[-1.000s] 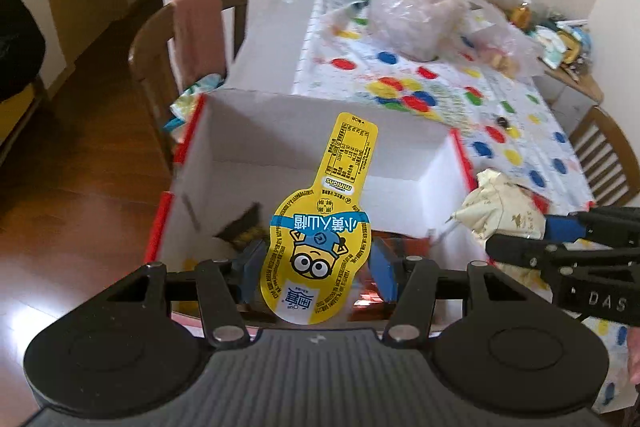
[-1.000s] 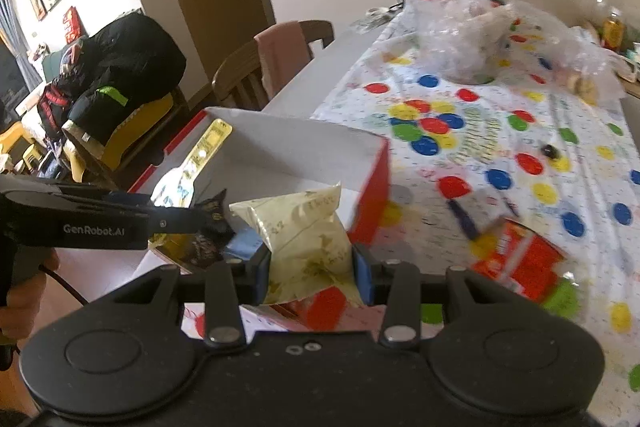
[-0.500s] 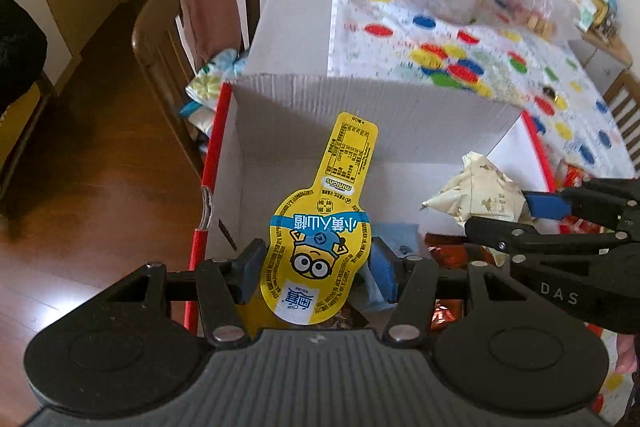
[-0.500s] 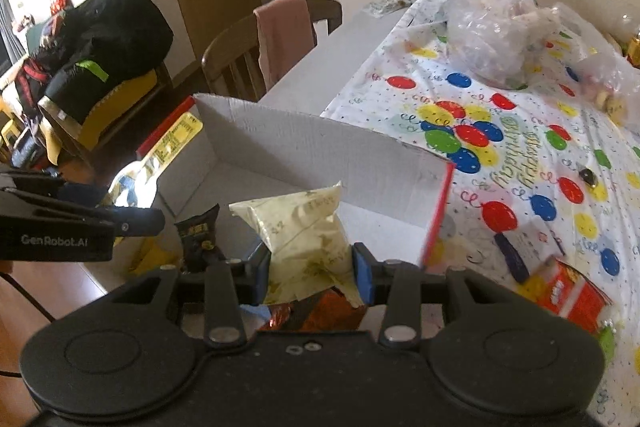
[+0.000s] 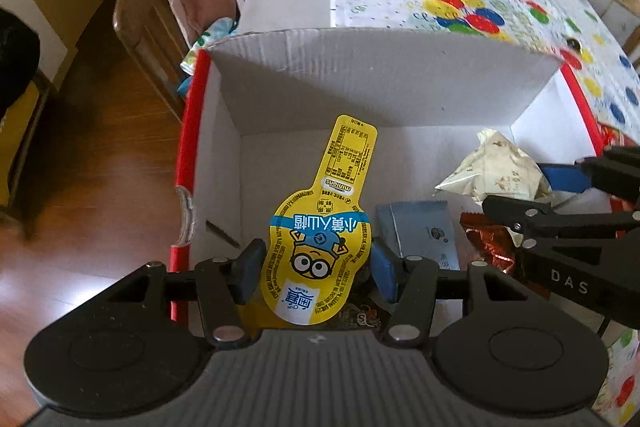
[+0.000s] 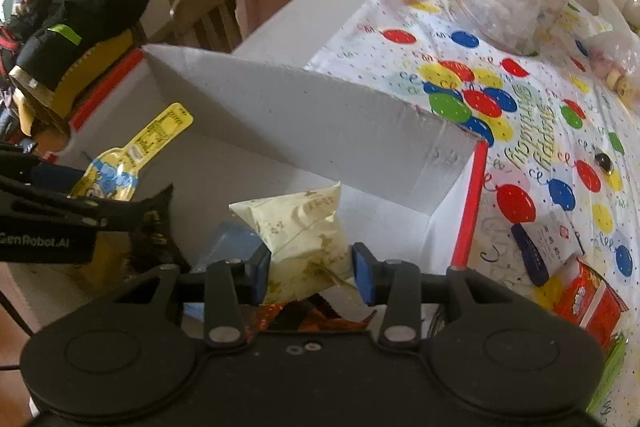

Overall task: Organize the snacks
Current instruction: 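Carry both held packets over the white box and lower them inside, then open both grippers to release the packets into the box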

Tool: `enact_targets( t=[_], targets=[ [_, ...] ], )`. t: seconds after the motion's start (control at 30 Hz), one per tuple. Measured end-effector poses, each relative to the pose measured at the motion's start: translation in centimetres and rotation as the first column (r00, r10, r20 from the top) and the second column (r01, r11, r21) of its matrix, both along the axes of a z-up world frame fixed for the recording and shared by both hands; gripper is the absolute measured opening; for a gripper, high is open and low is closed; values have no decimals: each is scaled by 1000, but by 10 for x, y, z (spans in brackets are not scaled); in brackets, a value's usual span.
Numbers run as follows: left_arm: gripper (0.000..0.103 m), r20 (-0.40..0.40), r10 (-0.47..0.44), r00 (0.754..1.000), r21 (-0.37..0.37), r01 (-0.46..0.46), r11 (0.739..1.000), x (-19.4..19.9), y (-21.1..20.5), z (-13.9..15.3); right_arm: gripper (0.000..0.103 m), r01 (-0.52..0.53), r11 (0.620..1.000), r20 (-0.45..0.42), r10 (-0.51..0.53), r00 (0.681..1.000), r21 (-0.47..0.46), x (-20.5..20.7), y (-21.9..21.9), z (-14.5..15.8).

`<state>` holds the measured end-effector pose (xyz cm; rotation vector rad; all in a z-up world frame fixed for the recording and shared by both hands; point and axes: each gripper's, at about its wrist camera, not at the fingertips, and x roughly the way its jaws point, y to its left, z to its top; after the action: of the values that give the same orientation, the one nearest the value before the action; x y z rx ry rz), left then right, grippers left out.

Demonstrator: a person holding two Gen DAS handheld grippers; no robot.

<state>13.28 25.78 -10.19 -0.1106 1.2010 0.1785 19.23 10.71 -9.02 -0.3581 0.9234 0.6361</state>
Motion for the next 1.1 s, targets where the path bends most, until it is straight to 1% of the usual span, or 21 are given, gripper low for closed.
enact_targets(
  t=[0.17,0.27,0.33,0.57,0.63,0.67,0.73,0.83,1.1],
  targets=[
    [55,-13,-20,1000,39,20,999,0,-7,-3,42,-13,1000,-5,13,1000,-15,-3,5,-2],
    [55,-7,-22,1000,30,22,999,-2,-6,-1,42,-6,1000,-9,6,1000,-23,-3,5,-2],
    [55,-2,-21,1000,39,21,999,-5,-7,1,42,-2,1000,-10,2,1000,-20,-4,3,-1],
    [55,36,-26,999,41,25,999,-14,-11,11,47,4,1000,0,-4,1000,0,-11,-4,5],
    [55,50,-30,998,43,28,999,-17,-14,14,50,7,1000,-3,-7,1000,12,-14,-7,9],
    [55,59,-32,998,43,30,999,-20,-16,17,55,8,1000,-2,-8,1000,19,-15,-9,10],
    [55,78,-38,996,43,35,998,-24,-19,22,59,11,999,5,-11,1000,39,-20,-13,16],
    [57,109,-49,993,43,44,998,-30,-24,32,60,11,998,6,-11,1000,65,-26,-18,23],
    [62,210,-94,973,40,88,995,-48,-43,63,70,27,991,25,-30,999,130,-45,-37,48]
  ],
)
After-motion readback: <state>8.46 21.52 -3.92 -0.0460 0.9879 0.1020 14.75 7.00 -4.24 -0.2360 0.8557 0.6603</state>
